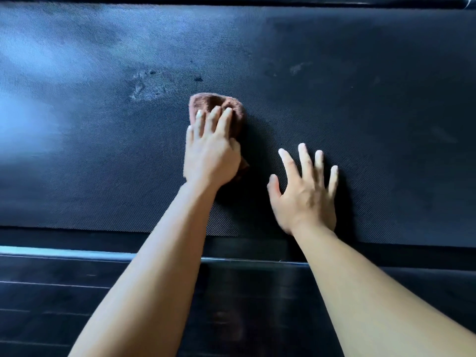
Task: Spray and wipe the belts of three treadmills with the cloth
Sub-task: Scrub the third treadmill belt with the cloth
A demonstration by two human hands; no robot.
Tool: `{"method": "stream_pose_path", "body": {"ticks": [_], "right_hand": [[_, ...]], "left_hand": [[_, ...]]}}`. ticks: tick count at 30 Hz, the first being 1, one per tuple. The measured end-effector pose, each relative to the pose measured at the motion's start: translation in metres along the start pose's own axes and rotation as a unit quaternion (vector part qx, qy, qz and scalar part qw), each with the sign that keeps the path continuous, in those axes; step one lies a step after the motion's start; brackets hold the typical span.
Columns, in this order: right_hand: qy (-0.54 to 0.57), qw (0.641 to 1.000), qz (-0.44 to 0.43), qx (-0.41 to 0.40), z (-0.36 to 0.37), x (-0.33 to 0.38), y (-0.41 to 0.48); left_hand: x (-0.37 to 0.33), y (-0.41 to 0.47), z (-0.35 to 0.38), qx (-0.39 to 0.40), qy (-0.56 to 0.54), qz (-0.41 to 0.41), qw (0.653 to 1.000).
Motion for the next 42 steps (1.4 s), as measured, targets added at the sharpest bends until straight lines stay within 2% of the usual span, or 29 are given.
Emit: {"method": "stream_pose_path", "body": {"ticks": [3, 7, 11, 17, 22, 27, 33, 38, 42], "right_hand": [[0.001, 1.0, -0.001, 0.001, 0.0, 0.001, 0.0], [0.019, 1.0, 0.003, -0.012, -0.004, 0.0, 0.0], [0.042, 0.999, -0.004, -0.018, -0.004, 0.001, 0.001], [0.163, 0.986, -0.011, -0.021, -0.016, -0.019, -0.002], [0.09, 0.996, -0.007, -0.021, -0.024, -0.083, 0.0], [-0.001, 1.0, 0.009, -0.007, -0.006, -0.135, -0.006], [0.005, 0.999, 0.022, -0.031, -0.004, -0.135, -0.005], [0.017, 0.998, 0.026, -0.054, -0.007, -0.136, -0.005], [0.024, 0.997, 0.026, -0.064, -0.011, -0.135, -0.006]], "left_hand": [[-0.019, -0.026, 0.008, 0.013, -0.01, 0.041, 0.999], [-0.01, -0.075, 0.004, 0.021, -0.011, 0.07, 0.997], [0.028, -0.093, -0.011, 0.017, -0.008, 0.033, 0.999], [0.054, -0.066, -0.025, -0.028, -0.003, -0.05, 0.998], [0.022, -0.027, -0.008, -0.012, -0.004, -0.082, 0.997], [-0.063, 0.005, 0.035, 0.02, -0.001, -0.02, 1.0], [-0.152, -0.04, 0.086, 0.078, -0.006, 0.106, 0.991], [-0.127, -0.111, 0.072, 0.071, -0.005, 0.141, 0.987], [-0.06, -0.122, 0.035, 0.041, 0.0, 0.08, 0.996]]}}
Point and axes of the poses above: each hand's wrist, its own y-axis towards the middle knuckle, its own z-axis out of the palm, x = y × z, the point moved 10 cm from there along y, towards the middle knuckle, and after that the axes turned 11 degrees about -y, right-handed, at the moved point
